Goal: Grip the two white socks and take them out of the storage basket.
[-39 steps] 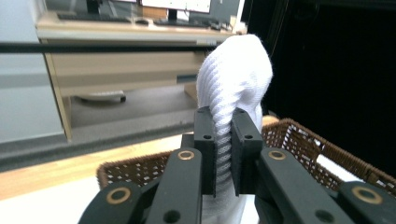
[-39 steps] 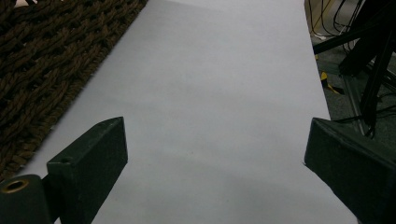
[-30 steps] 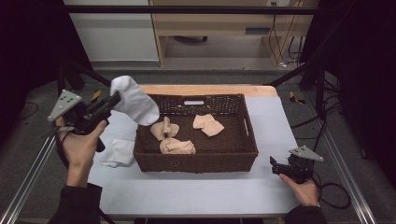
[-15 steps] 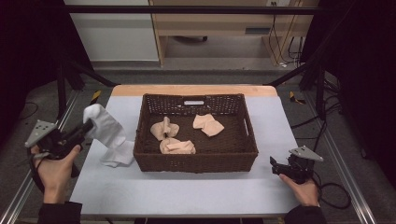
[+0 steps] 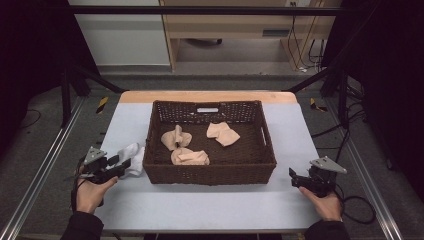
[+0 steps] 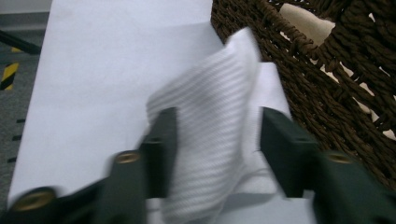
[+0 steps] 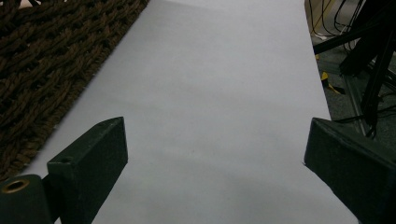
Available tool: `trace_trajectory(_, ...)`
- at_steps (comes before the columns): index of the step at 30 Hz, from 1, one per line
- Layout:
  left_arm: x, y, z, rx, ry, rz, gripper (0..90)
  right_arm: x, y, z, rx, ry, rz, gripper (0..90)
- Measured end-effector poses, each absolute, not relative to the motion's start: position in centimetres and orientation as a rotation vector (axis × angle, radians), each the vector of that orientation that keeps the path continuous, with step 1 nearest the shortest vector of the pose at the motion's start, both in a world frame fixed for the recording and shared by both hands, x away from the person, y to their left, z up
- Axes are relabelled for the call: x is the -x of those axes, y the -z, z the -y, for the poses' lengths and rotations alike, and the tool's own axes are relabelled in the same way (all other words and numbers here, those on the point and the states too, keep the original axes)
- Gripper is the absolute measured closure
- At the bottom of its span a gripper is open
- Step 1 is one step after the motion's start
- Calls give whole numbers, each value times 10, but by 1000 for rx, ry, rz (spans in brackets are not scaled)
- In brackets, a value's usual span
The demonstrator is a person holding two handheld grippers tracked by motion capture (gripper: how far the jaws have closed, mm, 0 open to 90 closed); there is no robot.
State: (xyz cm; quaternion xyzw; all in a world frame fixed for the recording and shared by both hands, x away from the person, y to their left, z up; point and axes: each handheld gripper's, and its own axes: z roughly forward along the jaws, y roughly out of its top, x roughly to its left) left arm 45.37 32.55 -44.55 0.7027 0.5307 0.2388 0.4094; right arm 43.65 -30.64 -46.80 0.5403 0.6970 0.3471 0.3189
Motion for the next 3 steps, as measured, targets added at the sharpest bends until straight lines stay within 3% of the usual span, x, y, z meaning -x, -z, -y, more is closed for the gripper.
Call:
trace_trajectory(1,-451,444,-327,-1759,-617,-1337,344,-436,468,307,-1423,-916,-1830,64)
trace_trajectory(2,-449,442,-328,-1746,-626,-1338,267,-436,467,307,-1426,-920,-1828,63)
trace_trajectory(3,-447,441,-329,-1733,-628,-1341,247,-436,467,307,-1428,-922,-1827,64)
